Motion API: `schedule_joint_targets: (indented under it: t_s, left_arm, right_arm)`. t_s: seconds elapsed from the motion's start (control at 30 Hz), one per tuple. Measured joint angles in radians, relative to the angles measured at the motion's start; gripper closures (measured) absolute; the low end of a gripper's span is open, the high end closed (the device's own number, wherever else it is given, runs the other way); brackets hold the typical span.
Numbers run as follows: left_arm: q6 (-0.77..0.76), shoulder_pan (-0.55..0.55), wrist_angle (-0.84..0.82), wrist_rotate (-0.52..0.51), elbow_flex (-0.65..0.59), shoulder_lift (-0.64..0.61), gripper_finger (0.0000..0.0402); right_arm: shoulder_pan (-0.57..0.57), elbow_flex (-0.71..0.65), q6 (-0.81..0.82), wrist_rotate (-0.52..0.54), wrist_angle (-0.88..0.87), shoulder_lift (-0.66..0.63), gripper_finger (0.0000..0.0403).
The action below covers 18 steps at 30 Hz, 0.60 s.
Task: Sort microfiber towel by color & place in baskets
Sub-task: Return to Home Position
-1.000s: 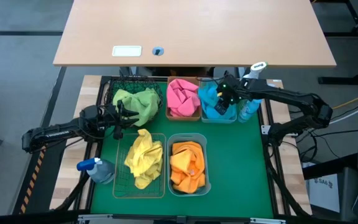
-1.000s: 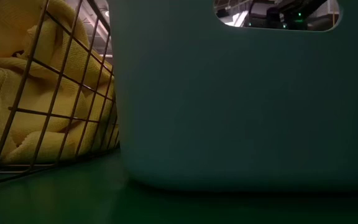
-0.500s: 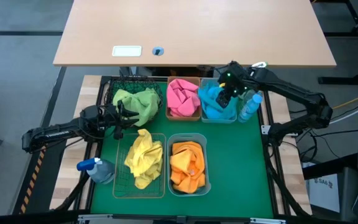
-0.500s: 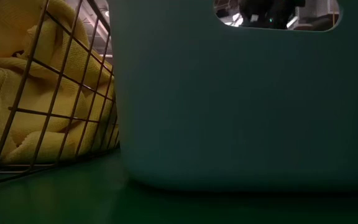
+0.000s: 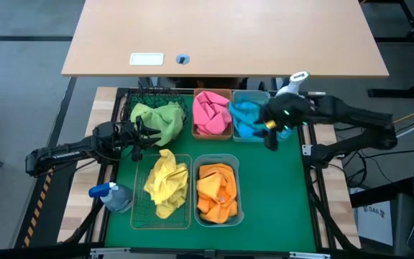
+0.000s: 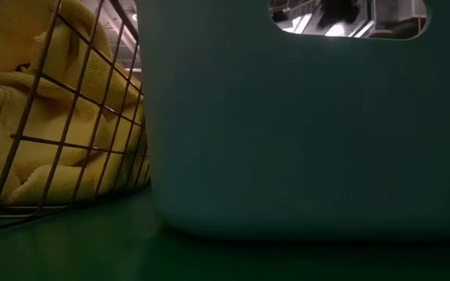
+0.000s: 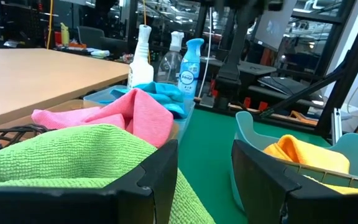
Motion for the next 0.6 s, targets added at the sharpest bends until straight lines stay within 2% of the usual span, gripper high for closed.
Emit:
schedule_joint_targets:
  t_s: [0.13,0.3,0.47,0.6]
  left_arm:
    - [0.014,0.000,0.000,0.000,0.000,0.000,0.0256]
    - [0.017,0.000,0.001,0.000,0.000,0.000,0.0256]
    - [0.017,0.000,0.000,0.000,0.000,0.000,0.0256]
    - [0.017,0.000,0.001,0.000,0.000,0.000,0.0256]
  right_arm:
    - [0.140,0.000,0.034,0.046,-0.028,-0.086,0.0194]
    - [0.285,-0.017,0.103,0.197,-0.044,-0.202,0.0194]
    - [0.399,-0.091,0.193,0.340,-0.030,-0.304,0.0194]
    - [0.478,-0.198,0.238,0.388,0.005,-0.367,0.0194]
